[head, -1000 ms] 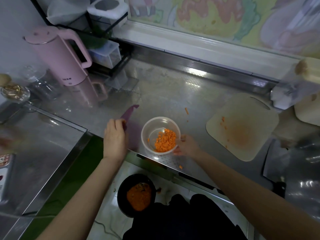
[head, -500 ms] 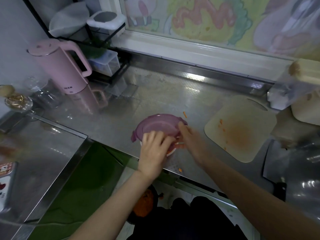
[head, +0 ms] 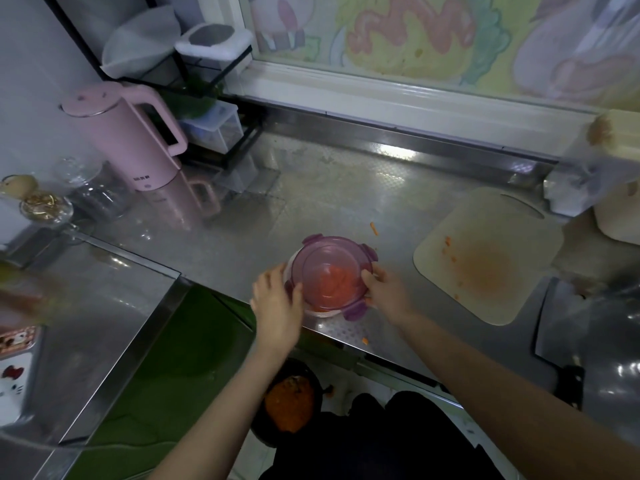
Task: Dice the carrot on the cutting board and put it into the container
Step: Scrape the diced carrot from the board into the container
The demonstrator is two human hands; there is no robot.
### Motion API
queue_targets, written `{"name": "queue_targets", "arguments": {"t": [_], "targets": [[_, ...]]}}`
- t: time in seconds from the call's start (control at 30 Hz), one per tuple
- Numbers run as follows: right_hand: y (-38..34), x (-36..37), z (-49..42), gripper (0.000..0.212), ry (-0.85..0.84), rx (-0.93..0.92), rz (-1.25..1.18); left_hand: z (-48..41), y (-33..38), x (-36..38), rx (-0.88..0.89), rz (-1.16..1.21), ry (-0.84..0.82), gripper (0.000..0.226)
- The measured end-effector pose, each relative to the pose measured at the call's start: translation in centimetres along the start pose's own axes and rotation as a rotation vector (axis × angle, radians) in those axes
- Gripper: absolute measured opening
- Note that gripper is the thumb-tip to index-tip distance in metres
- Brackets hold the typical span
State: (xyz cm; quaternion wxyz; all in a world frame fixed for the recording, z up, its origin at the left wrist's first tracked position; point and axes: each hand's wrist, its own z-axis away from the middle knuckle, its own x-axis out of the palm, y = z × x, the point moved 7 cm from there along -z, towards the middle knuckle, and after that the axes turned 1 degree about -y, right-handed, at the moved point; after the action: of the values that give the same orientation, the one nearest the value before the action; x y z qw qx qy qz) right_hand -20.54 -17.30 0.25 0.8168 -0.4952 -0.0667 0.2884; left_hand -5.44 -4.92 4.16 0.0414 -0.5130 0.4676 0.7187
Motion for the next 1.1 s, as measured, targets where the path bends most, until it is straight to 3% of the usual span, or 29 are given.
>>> {"name": "queue_targets", "arguments": {"t": [0.07, 0.13, 0.27, 0.4, 0.63, 0.7, 0.77, 0.83, 0.87, 0.97, 1.1], "targets": [[0.0, 0.5, -0.1, 0.013, -0.015, -0.012, 0.004, -1.2, -2.4, 1.3, -0.262, 0.114, -0.130, 0.056], [-0.5, 0.6, -0.2, 0.019, 0.008, -0.092, 0.124, -1.6, -3.3, 2.3, -0.379, 0.288, -0.213, 0.057], [-1.7, 0.5, 0.0, 0.020, -0.001, -0.210, 0.411, -1.9, -3.0, 2.5, -0.446, 0.489, -0.211, 0.044], [-1.1, 0.7, -0.3, 0.033, -0.070, -0.188, 0.683, -2.2, -3.3, 2.6, -0.501, 0.523, -0.208, 0.036], [-0.6, 0.9, -0.8, 0.032, -0.091, -0.151, 0.768, -2.6, -3.8, 3.1, -0.525, 0.541, -0.217, 0.039], [-0.7, 0.8, -0.9, 0.035, -0.037, -0.156, 0.825, -2.9, -3.3, 2.1, -0.378, 0.364, -0.131, 0.048], [-1.0, 0.4, -0.6, 0.045, 0.055, -0.169, 0.861, -3.1, -0.9, 0.6, -0.029, -0.014, -0.046, 0.058], [-1.5, 0.3, -0.2, 0.053, 0.094, -0.203, 0.854, -2.9, 1.6, 1.3, 0.272, -0.250, -0.122, 0.069], [-1.6, 0.4, -0.2, 0.054, 0.090, -0.219, 0.852, -2.8, 2.3, 2.0, 0.336, -0.307, -0.199, 0.075], [-1.7, 0.7, -0.2, 0.054, 0.064, -0.253, 0.850, -2.7, 2.0, 4.1, 0.356, -0.414, -0.375, 0.085], [-1.6, 0.5, -0.5, 0.056, 0.023, -0.287, 0.846, -2.9, 1.3, 4.9, 0.339, -0.401, -0.404, 0.087]]}}
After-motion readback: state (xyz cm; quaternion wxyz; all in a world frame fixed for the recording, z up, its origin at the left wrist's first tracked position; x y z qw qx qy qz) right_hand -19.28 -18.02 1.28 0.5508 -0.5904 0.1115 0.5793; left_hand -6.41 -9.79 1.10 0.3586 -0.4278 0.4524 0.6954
